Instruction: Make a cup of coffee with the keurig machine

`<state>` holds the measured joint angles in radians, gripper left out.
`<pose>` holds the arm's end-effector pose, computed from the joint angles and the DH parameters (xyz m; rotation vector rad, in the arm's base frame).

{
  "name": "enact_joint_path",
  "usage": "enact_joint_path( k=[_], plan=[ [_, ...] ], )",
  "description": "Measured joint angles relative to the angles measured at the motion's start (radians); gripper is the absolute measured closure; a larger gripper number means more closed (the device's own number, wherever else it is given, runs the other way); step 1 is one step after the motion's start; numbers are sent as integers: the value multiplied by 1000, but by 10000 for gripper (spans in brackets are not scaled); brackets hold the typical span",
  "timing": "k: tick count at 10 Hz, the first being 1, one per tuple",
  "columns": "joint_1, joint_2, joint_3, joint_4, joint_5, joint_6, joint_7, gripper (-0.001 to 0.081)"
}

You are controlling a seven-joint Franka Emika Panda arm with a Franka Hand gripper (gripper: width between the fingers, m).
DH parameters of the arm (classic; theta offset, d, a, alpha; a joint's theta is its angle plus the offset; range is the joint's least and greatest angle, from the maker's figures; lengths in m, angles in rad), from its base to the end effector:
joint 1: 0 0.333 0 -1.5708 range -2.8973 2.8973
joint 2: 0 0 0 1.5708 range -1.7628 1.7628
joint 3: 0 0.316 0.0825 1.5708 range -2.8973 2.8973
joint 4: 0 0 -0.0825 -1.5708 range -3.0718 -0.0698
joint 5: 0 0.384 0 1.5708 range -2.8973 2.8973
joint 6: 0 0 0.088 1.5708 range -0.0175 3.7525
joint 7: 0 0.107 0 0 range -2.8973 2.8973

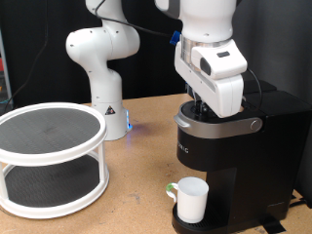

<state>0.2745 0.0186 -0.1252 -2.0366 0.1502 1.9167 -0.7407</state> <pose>0.5317 0.0909 0.4242 -2.7174 -1.1957 0.1379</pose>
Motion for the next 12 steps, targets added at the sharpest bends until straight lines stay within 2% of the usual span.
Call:
enact_joint_path(
  k=[4, 8, 12],
  plan=[
    [0, 0, 0, -1, 1, 6, -32, 804],
    [-1, 16, -6, 30, 7, -79, -40, 804],
    [-1, 21, -6, 36, 7, -85, -40, 804]
  ],
)
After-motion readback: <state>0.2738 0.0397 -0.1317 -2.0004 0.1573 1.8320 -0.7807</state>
